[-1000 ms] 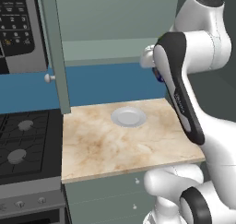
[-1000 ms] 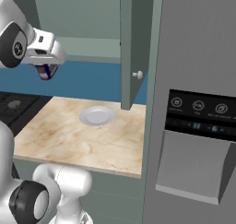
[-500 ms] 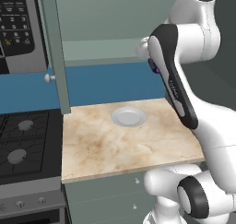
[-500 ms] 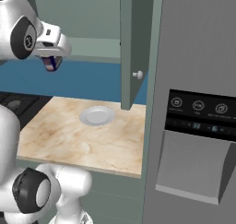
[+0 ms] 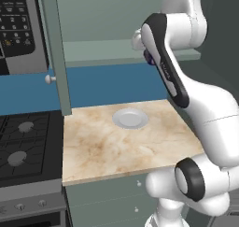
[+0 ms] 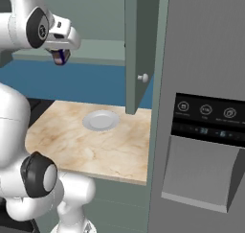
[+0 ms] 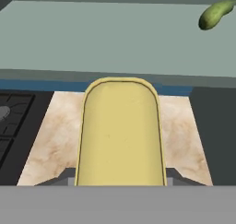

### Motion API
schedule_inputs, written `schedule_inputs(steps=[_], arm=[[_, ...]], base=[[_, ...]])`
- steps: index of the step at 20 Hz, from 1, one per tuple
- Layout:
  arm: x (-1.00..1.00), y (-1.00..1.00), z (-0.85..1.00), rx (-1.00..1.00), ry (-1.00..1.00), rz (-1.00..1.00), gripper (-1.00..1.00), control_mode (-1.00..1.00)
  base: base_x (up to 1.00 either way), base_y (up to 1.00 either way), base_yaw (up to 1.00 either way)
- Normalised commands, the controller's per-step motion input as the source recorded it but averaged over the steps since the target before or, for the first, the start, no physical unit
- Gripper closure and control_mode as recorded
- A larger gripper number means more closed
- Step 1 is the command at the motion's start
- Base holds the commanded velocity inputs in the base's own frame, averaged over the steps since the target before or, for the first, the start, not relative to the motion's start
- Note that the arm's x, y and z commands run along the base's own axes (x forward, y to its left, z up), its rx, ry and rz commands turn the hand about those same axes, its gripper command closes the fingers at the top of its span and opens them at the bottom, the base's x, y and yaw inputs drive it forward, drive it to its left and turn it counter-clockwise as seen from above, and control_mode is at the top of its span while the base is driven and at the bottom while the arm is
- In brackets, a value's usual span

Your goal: Pick the canned food and boxed food from the counter and place them in the cabinets closest to them.

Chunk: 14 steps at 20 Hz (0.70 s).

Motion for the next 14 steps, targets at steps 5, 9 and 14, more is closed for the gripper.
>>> schedule_inputs(steps=[5, 9, 14], arm=[[0.54, 0.06, 0.03, 0.00, 0.03, 0.00, 1.00, -1.00], [0.51, 0.07, 0.00, 0.00, 0.05, 0.00, 1.00, -1.00], [0.51, 0.03, 0.00, 0.00, 0.04, 0.00, 1.00, -1.00]], base=[[0.00, 0.00, 0.00], [0.00, 0.00, 0.00], [0.00, 0.00, 0.00]])
